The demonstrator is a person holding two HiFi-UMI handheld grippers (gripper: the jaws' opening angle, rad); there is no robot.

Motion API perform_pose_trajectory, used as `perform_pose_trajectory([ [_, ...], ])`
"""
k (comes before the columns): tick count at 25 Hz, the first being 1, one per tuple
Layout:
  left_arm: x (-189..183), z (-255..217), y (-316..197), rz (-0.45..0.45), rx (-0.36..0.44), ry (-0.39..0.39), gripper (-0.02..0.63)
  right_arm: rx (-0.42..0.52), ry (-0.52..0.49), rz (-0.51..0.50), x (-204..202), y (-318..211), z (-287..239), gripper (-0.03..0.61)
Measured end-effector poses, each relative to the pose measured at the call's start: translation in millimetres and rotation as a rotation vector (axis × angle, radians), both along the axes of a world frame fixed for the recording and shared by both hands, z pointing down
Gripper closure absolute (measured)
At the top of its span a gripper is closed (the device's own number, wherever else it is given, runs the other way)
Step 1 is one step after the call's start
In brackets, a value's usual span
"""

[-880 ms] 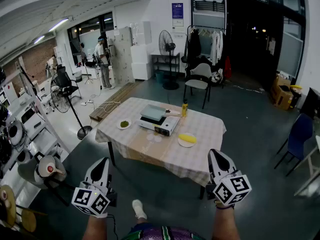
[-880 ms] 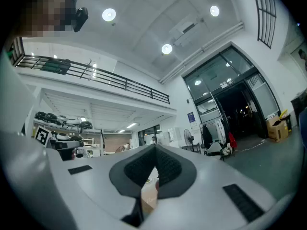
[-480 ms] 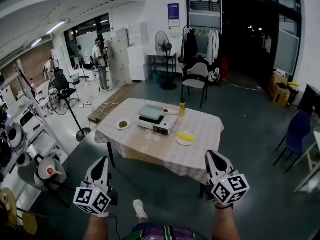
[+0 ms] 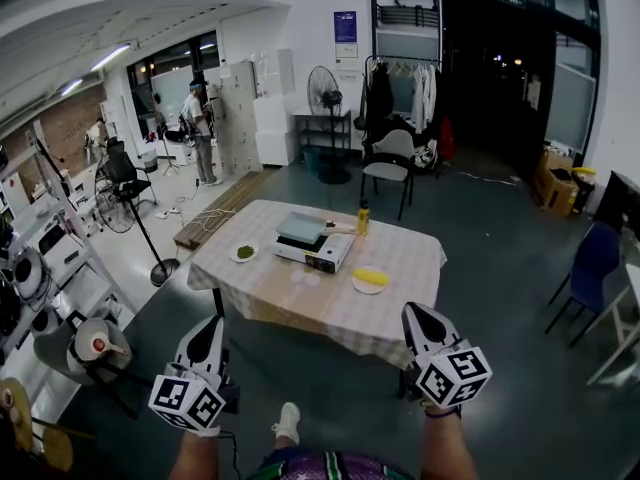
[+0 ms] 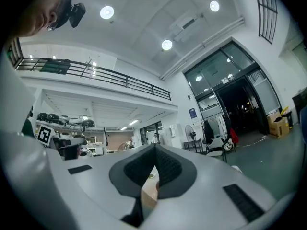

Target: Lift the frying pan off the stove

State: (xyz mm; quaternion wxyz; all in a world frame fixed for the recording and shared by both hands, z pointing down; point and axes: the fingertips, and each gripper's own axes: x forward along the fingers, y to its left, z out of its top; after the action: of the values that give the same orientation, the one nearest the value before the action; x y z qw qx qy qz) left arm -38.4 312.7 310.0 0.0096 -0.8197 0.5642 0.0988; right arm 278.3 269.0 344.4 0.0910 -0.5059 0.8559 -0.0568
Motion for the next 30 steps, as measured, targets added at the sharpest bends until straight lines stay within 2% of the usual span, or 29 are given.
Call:
perform_pose_trajectory([
  [11,-12.6,10.9,-14.9,-0.023,-0.041,0.021,0.592,-0.010,-0.016,-0.070,-21.9,-25.2,1.0,0.572],
  [16,-14.3,18.2,-32.5,-0.030,-0.048,-0.004,0.592,0.009,-0.015,-0.053,-21.5,-39.0,3.8,0.572],
  [23,-17.0,38.6,-62.5,-0.001,-0.079,-0.004,0.592,-0.018,0.000,-0.032,-25.3,-67.0,10.6,0.572],
  [30,-22.6,38.8,-88.5,-0.005,-0.087,-0.021,0.592,-0.023,0.014,-0.025,-32.9,-96.3,11.5,0.572],
])
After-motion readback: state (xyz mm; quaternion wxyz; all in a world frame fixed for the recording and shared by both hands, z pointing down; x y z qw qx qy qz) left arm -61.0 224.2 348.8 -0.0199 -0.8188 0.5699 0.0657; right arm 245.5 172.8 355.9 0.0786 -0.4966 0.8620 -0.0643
